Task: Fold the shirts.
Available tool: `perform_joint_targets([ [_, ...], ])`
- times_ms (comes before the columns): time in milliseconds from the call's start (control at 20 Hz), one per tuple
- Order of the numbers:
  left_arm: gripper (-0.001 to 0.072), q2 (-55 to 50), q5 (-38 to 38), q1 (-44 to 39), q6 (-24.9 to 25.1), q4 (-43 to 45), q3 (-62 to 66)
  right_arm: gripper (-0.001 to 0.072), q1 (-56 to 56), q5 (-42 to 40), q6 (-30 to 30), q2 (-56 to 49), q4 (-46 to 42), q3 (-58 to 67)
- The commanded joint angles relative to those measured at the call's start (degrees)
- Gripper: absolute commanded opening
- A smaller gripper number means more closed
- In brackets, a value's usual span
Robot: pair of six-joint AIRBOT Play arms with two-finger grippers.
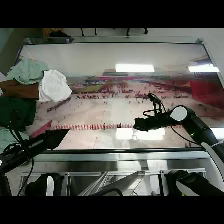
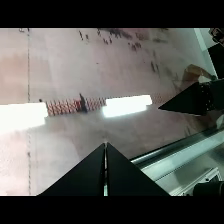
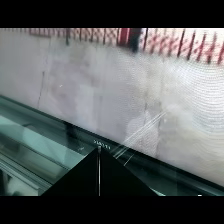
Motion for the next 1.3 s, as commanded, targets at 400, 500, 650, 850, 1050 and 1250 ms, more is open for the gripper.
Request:
perform_joint_targets([
  [400,0.0015,0.0,0.0,0.0,0.0,0.0,0.0,0.0016,0.0,0.0,0.0,0.0,0.0,0.0],
  [500,0.0015,0.0,0.0,0.0,0.0,0.0,0.0,0.0016,0.0,0.0,0.0,0.0,0.0,0.0],
  [650,0.0015,0.0,0.0,0.0,0.0,0.0,0.0,0.0016,0.0,0.0,0.0,0.0,0.0,0.0],
  [850,0.0015,0.0,8.9,0.0,-0.2,0.1,0.0,0.0016,0.0,-5.1,0.0,0.0,0.0,0.0],
  [1050,0.0018,-11.4,32.9,2.8,0.0,7.3,2.9,0.0017,0.0,-7.0,0.0,-0.4,0.0,0.0],
  [1250,0.0695,-38.6,42.5,4.9,7.1,7.2,13.5,0.0426,0.0,-11.3,0.0,-2.1,-0.2,0.0],
])
